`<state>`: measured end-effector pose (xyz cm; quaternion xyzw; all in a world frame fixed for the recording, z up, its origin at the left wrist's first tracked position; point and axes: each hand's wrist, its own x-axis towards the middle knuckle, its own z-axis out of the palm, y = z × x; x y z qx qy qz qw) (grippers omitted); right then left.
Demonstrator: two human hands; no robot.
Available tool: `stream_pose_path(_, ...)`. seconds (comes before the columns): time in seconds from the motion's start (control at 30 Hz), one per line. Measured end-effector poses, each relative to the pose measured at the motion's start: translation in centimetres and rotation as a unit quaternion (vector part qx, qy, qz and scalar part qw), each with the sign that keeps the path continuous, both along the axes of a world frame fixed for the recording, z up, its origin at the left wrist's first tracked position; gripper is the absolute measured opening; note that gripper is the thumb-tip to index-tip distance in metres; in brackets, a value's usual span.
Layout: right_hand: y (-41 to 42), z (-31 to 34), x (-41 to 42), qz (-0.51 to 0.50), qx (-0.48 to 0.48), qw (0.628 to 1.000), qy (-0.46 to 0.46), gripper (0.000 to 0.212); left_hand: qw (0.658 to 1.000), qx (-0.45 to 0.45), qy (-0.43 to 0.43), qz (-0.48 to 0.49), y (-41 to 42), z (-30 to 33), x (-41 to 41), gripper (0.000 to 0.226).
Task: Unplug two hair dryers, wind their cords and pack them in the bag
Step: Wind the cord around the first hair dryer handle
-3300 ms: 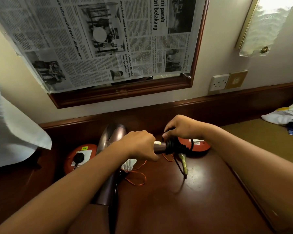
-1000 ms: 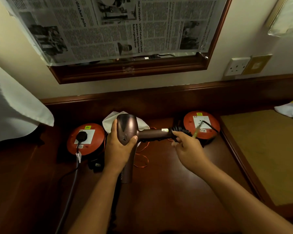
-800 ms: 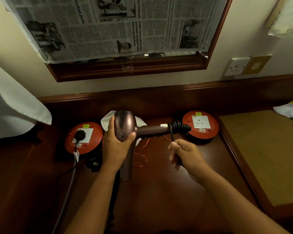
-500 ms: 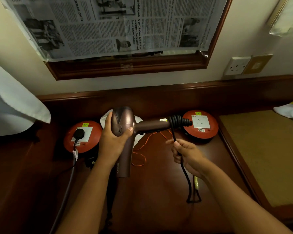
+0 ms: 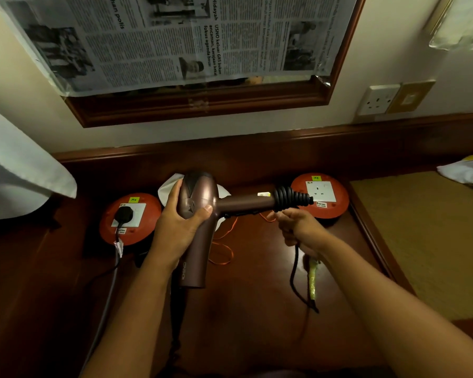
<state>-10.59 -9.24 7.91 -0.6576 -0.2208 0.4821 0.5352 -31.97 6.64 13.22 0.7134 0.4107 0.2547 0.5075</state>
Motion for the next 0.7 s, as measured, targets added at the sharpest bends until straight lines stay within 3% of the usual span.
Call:
stream_pose_path(0.13,0.5,1.9,2.3,0.021,-0.056,0.996,-0.059,0.015,1.0,-0.002,0.008,-0.018,0.5,0.1,-0.4,0.082)
stream_pose_path(0.27,1.7,2.8,4.7,0.063,-0.152,0.956,-0.241,0.039,0.998,-0.013,0.007,-0.058,1.0,0.2,-0.7,0.086)
stream_pose_path(0.43,2.8,6.9,5.6,0.11,-0.134,0.964,-0.202,0.007,0.994,-0.031,-0.014,-0.101,1.1,0.1,-0.4,0.09)
stream_pose_path(0.53,3.2,8.7,5.0,0.16,-0.149,0.941,-0.258,0.009,0.992,-0.014,0.021,-0.124,1.2,-0.4,-0.1,0.097)
stream_pose_path(0.7,3.5,9.5,4.3,0.157,-0.123,0.922,-0.333,0.006,0.989,-0.034,0.02,-0.141,1.6,-0.8,0.0,0.098)
